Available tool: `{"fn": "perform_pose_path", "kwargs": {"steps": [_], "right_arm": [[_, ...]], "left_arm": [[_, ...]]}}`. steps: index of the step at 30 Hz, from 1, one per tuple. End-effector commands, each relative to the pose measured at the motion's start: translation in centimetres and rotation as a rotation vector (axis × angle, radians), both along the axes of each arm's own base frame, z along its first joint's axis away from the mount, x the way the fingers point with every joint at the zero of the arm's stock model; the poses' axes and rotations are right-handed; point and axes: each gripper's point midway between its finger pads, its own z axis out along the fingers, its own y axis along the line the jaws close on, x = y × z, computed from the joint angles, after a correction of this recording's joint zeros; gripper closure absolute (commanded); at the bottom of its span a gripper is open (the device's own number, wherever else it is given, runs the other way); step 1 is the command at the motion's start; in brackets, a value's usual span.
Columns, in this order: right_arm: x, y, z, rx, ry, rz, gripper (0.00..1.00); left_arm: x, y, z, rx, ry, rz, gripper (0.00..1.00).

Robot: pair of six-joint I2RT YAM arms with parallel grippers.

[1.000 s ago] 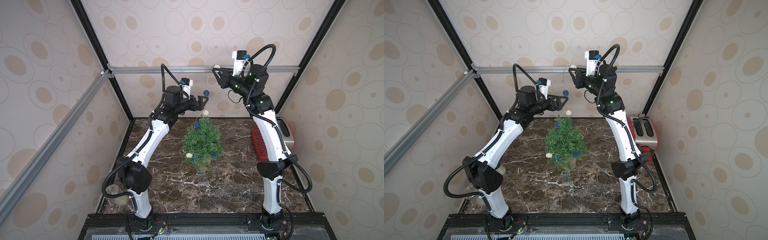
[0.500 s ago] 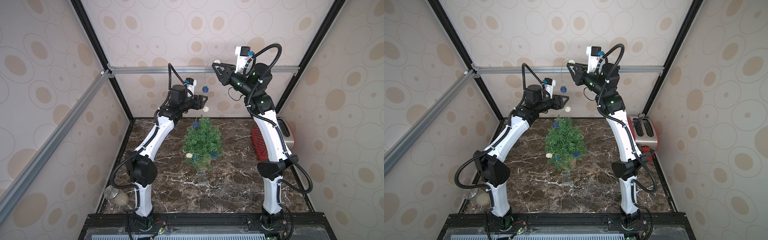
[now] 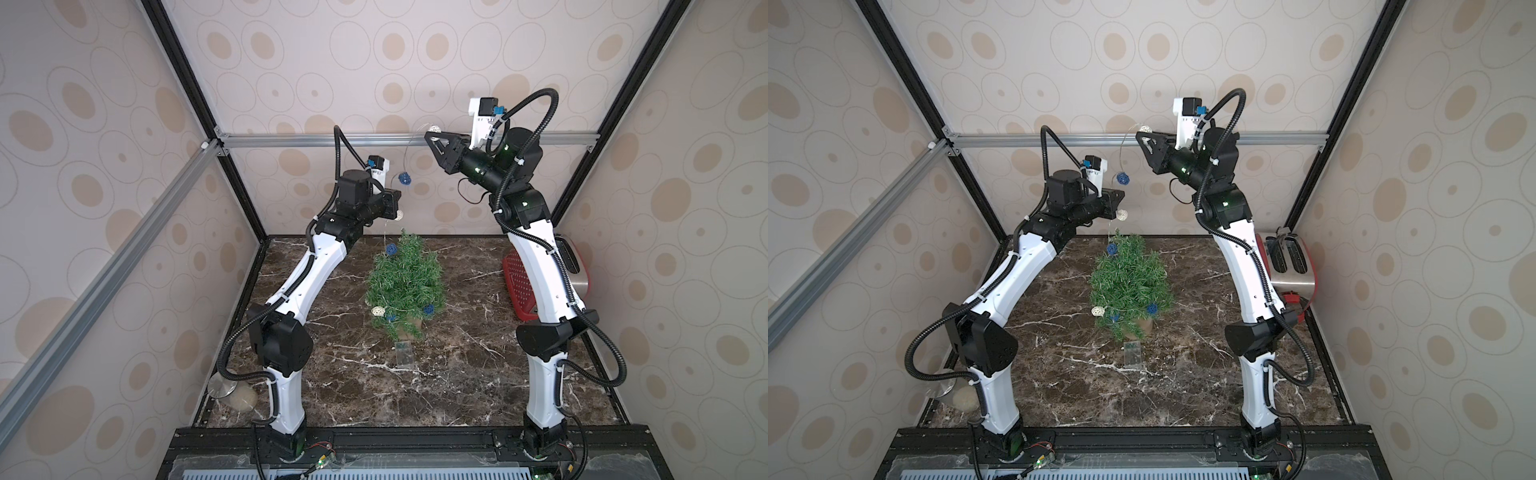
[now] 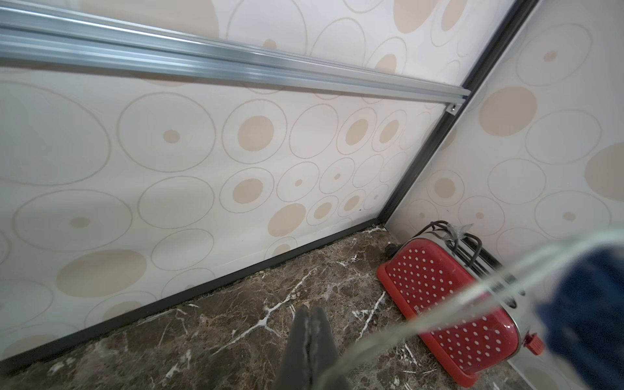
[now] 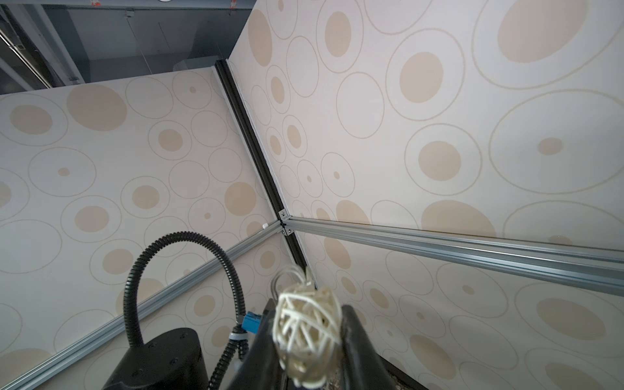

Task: Remove string lights from the small christmas tree
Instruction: Remove the light string from the Christmas tree.

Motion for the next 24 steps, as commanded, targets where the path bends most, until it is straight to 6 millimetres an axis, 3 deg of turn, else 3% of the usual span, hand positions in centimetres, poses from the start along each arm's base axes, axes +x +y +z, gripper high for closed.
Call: {"fn": "perform_pose_path", "kwargs": {"steps": [1, 6, 11, 24], "right_arm": [[1.3, 0.8, -2.9, -0.03, 0.077, 0.029, 0.72], [2.0, 2.0, -5.3, -0.048, 0.14, 0.084, 0.71], [1.4, 3.2, -6.7, -0.087, 0.166, 0.133, 0.71], [-2.4, 4.0, -6.3, -0.128, 0.131, 0.183, 0.71]], "left_arm": [[-1.6, 2.7, 4.2, -0.014, -0.085, 0.077, 1.0], [-3.2, 5.6, 5.5, 0.005, -0.109, 0.172, 1.0], [-5.1, 6.8, 6.0, 0.025, -0.111, 0.194, 1.0], [-11.6, 8.8, 7.7, -0.02, -0.113, 0.172, 1.0]]}}
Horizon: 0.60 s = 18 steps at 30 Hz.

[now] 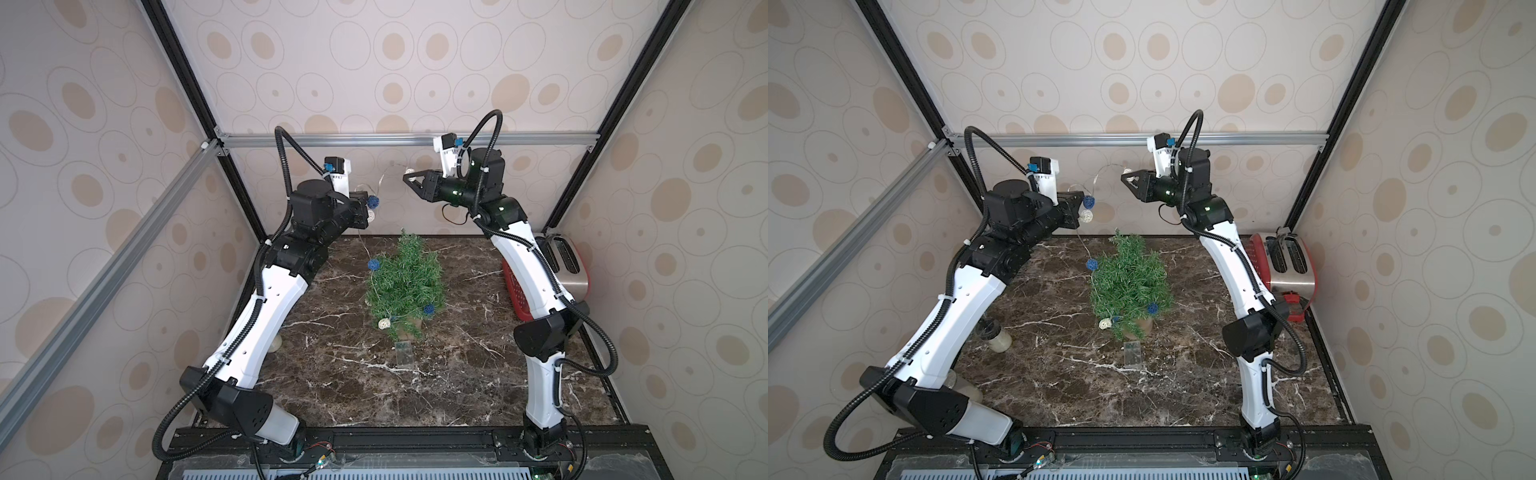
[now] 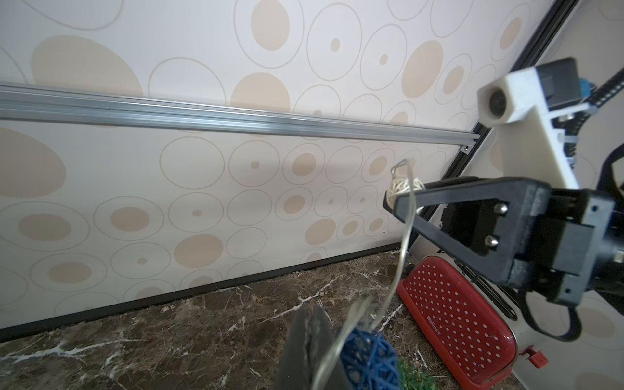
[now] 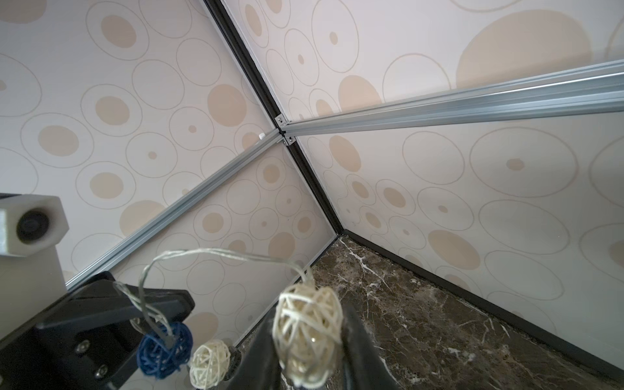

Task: Remove string lights from the small christmas tree
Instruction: Remove the light string from the Christmas tree.

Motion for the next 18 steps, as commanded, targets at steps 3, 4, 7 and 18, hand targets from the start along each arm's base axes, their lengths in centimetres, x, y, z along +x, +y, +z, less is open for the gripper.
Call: {"fn": "perform_pose_path", "kwargs": {"steps": [3, 4, 7, 18], "right_arm": [[-3.8, -0.8, 5.1, 0.044, -0.136, 0.031, 0.71], [-4.1, -0.9, 5.4, 0.046, -0.141, 0.033, 0.71], [-5.3, -1.0, 6.2, 0.057, -0.157, 0.054, 0.71], [-11.7, -1.6, 6.9, 0.074, -0.198, 0.152, 0.71]], "left_arm": [[-3.6, 1.1, 2.3, -0.034, -0.039, -0.024, 1.0], [-4.2, 1.0, 2.7, -0.042, -0.045, -0.04, 1.0], [-6.0, 0.3, 3.6, -0.061, -0.063, -0.104, 1.0], [-12.6, -1.9, 7.9, -0.102, -0.163, -0.288, 1.0]]}}
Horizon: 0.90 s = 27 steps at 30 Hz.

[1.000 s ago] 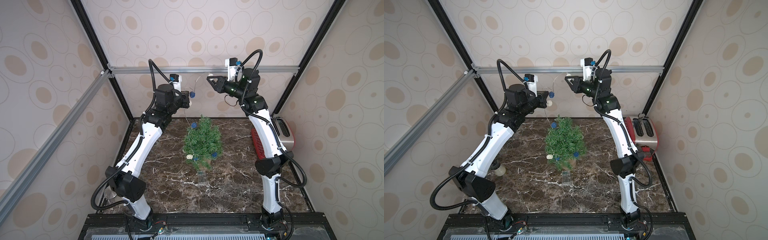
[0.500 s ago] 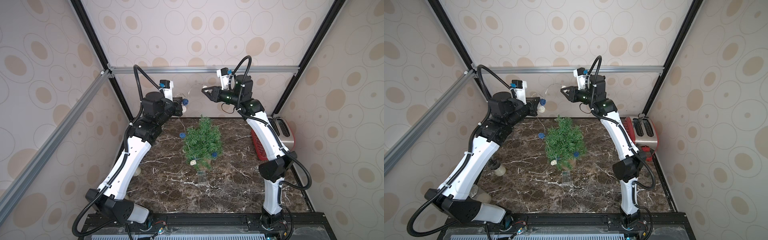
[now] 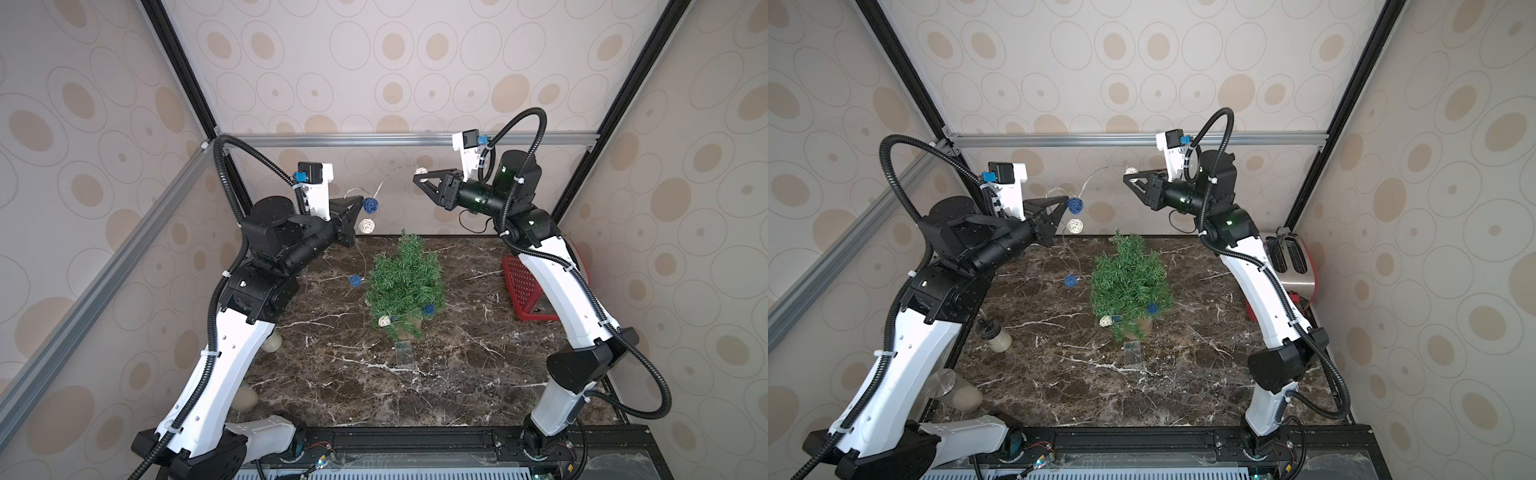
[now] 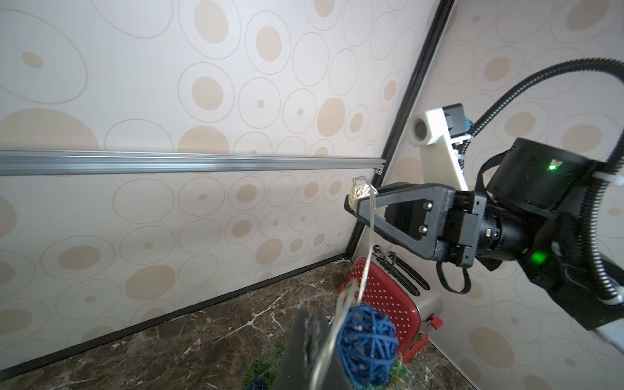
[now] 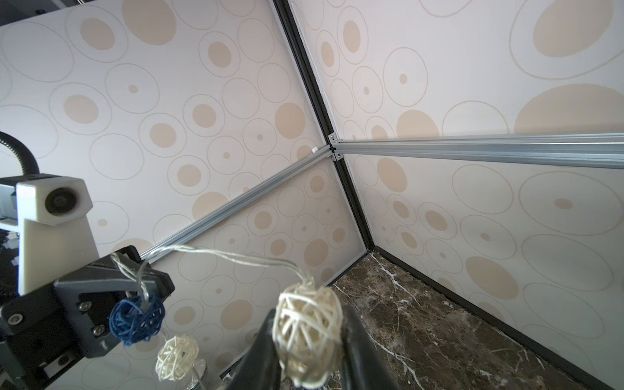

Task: Remove string lights from the small christmas tree
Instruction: Remove the light string from the Christmas tree.

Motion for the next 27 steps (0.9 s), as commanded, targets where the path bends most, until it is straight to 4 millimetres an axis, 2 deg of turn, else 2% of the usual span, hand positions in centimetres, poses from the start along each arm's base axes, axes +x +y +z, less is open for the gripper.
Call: {"fn": "perform_pose_path", "kwargs": {"steps": [1, 7, 13, 17, 24, 27], "right_arm": [[-3.5, 0.1, 1.6, 0.02, -0.077, 0.061, 0.71], [-7.2, -0.2, 0.4, 0.006, -0.073, 0.093, 0.71], [-10.7, -1.0, -0.5, 0.005, -0.08, 0.114, 0.7], [-12.4, -1.7, -1.1, -0.004, -0.072, 0.123, 0.69], [-14.7, -2.9, -3.9, -0.042, -0.054, 0.133, 0.64], [-15.7, -3.4, -5.2, -0.053, -0.045, 0.142, 0.57]], "left_arm": [[-2.6, -1.5, 1.7, -0.013, -0.041, -0.103, 1.0], [-5.6, -3.8, 2.9, 0.0, -0.08, -0.203, 1.0], [-8.2, -6.5, 3.2, 0.016, -0.089, -0.3, 1.0], [-9.9, -8.0, 3.7, 0.031, -0.102, -0.357, 1.0], [-11.2, -9.3, 4.9, 0.0, -0.092, -0.418, 1.0], [-11.0, -10.1, 5.1, -0.009, -0.07, -0.441, 1.0]]}}
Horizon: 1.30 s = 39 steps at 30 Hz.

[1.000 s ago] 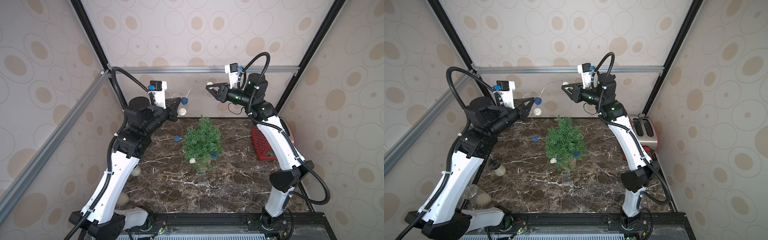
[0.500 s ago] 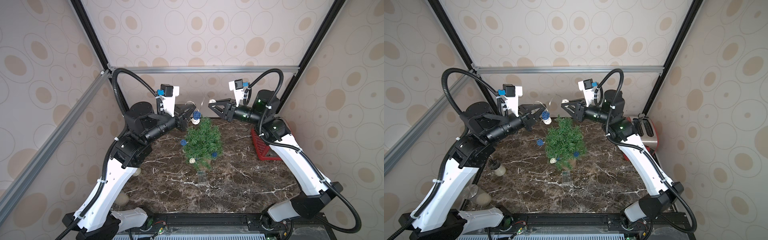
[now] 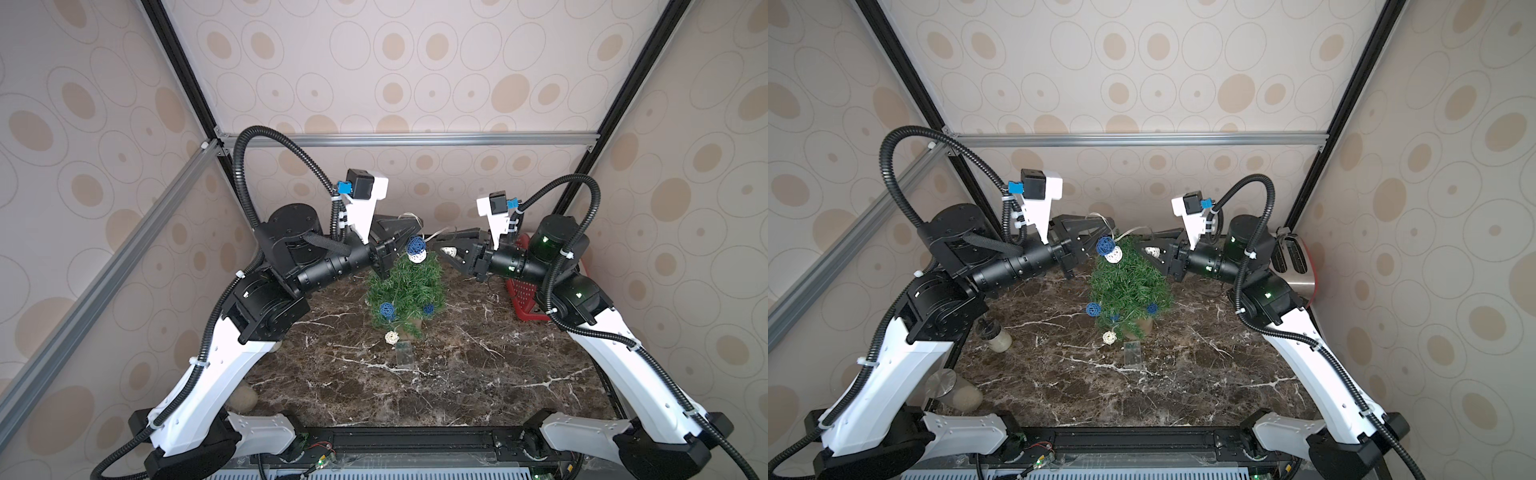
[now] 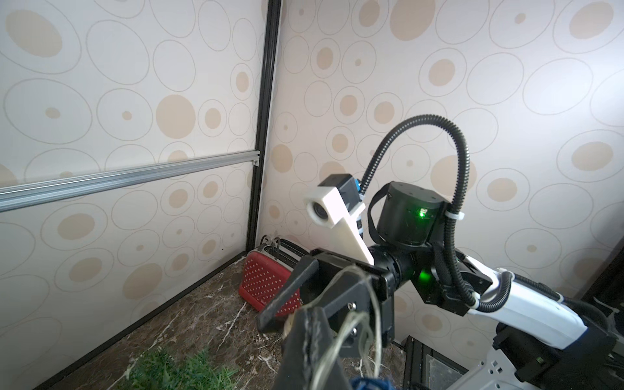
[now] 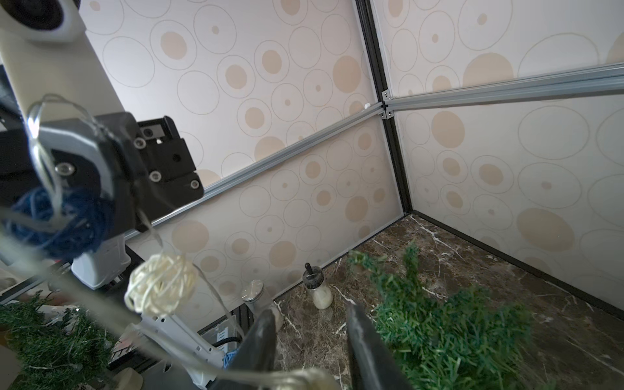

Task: Remove string lights from the small christmas tree
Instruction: Remove the light string from the Christmas tree.

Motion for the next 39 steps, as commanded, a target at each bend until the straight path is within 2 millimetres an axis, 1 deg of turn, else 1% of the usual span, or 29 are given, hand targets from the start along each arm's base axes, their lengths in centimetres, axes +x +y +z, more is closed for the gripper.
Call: {"fn": "perform_pose_path", "kwargs": {"steps": [1, 5, 7, 8, 10, 13, 18, 22, 26, 29, 33, 35, 39], "right_arm": [[-1.6, -0.2, -0.9, -0.005, -0.016, 0.038, 0.55], [-3.1, -0.4, -3.0, -0.016, -0.024, 0.087, 0.38], [-3.9, -0.4, -3.7, -0.021, -0.041, 0.121, 0.29], [-4.4, -0.4, -3.9, -0.018, -0.048, 0.141, 0.25], [-5.1, -0.4, -4.2, -0.012, -0.056, 0.176, 0.21], [-5.6, -0.2, -4.5, -0.006, -0.051, 0.216, 0.17], [-4.7, 0.0, -4.8, 0.001, -0.041, 0.179, 0.16], [-4.0, -0.2, -4.7, 0.015, -0.038, 0.142, 0.15], [-4.2, -0.1, -4.4, 0.03, -0.039, 0.154, 0.2], [-4.1, -0.2, -4.4, 0.035, -0.04, 0.143, 0.24], [-3.7, -0.4, -4.6, 0.037, -0.038, 0.109, 0.41], [-3.7, -0.7, -4.6, 0.031, -0.044, 0.09, 0.48], [-3.1, -1.3, -4.8, 0.016, -0.048, 0.022, 0.48]], "left_arm": [[-0.7, -0.7, 1.0, -0.013, 0.007, -0.044, 1.0], [-0.9, -1.7, 1.7, -0.023, 0.004, -0.063, 1.0], [-0.7, -1.9, 2.2, -0.032, 0.004, -0.062, 1.0], [-0.6, -2.1, 2.4, -0.034, 0.003, -0.066, 1.0], [-0.4, -2.6, 2.6, -0.039, 0.011, -0.075, 1.0], [-0.5, -3.6, 2.8, -0.042, 0.012, -0.098, 1.0], [-1.2, -5.8, 3.3, -0.045, -0.003, -0.15, 1.0], [-1.2, -7.2, 3.4, -0.053, 0.003, -0.177, 1.0], [-1.0, -8.2, 3.4, -0.06, 0.012, -0.191, 1.0], [-0.6, -8.5, 3.4, -0.065, 0.013, -0.18, 1.0], [-0.3, -8.4, 3.3, -0.067, 0.015, -0.162, 1.0], [-0.2, -8.3, 3.3, -0.067, 0.015, -0.152, 1.0], [-0.2, -8.2, 3.3, -0.066, 0.014, -0.15, 1.0]]}}
